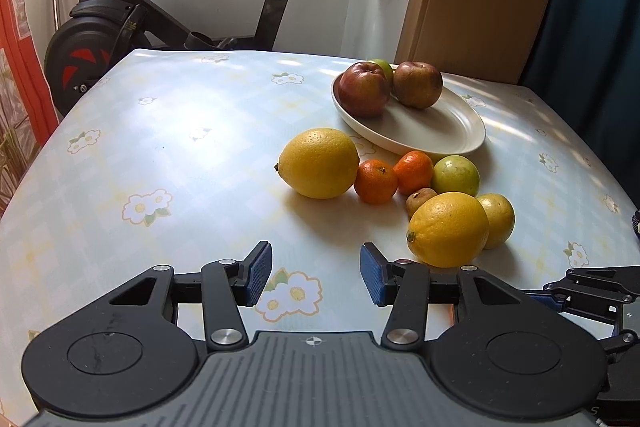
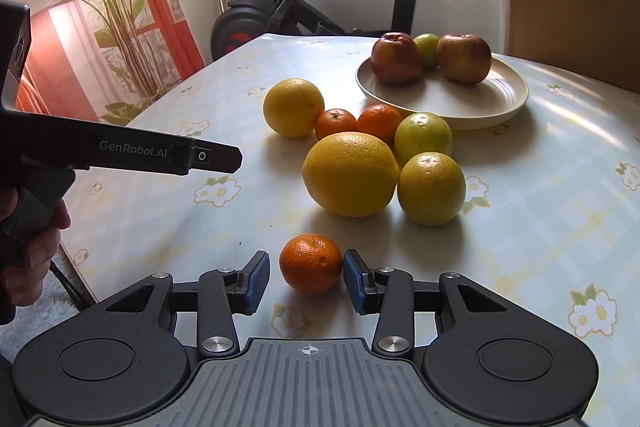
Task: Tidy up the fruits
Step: 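Move both tools back over the oranges and tangerines, then grasp a tangerine with the right tool while the left tool grasps another tangerine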
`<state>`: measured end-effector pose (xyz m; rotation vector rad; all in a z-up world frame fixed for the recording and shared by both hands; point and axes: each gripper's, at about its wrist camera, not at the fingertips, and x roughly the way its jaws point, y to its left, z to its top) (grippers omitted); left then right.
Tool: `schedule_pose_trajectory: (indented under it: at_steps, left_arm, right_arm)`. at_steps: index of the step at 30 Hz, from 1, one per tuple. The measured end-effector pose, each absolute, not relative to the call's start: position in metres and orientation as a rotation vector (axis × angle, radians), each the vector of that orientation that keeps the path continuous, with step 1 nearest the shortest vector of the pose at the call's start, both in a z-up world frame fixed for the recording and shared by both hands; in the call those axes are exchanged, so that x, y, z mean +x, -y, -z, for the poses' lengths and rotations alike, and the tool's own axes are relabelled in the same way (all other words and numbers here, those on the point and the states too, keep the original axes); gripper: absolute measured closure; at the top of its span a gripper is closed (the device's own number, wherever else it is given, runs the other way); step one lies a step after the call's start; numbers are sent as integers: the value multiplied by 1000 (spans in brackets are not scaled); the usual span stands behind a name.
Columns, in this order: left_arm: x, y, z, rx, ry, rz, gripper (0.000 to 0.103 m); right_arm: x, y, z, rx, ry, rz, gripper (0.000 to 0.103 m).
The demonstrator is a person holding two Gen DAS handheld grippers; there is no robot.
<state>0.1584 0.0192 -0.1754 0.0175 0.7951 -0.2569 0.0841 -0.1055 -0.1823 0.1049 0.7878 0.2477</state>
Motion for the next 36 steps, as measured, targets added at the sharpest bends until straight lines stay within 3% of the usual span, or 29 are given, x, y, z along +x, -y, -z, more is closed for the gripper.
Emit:
schedule_pose_trajectory:
  at_steps: [3, 20, 26, 36]
  left_arm:
    - [158, -19, 176, 18, -796, 260, 52]
    - [167, -16, 166, -8, -784, 291, 54]
    - [185, -10, 145, -7, -760, 318, 58]
    - [233, 12, 126, -7, -768, 381, 75]
  right_arm:
    - [85, 108, 185, 118, -794, -245, 71]
    - [94, 148, 149, 146, -653, -191, 72]
    - [117, 170, 126, 137, -584, -166, 72]
    - [157, 189, 121, 98, -548, -138, 72]
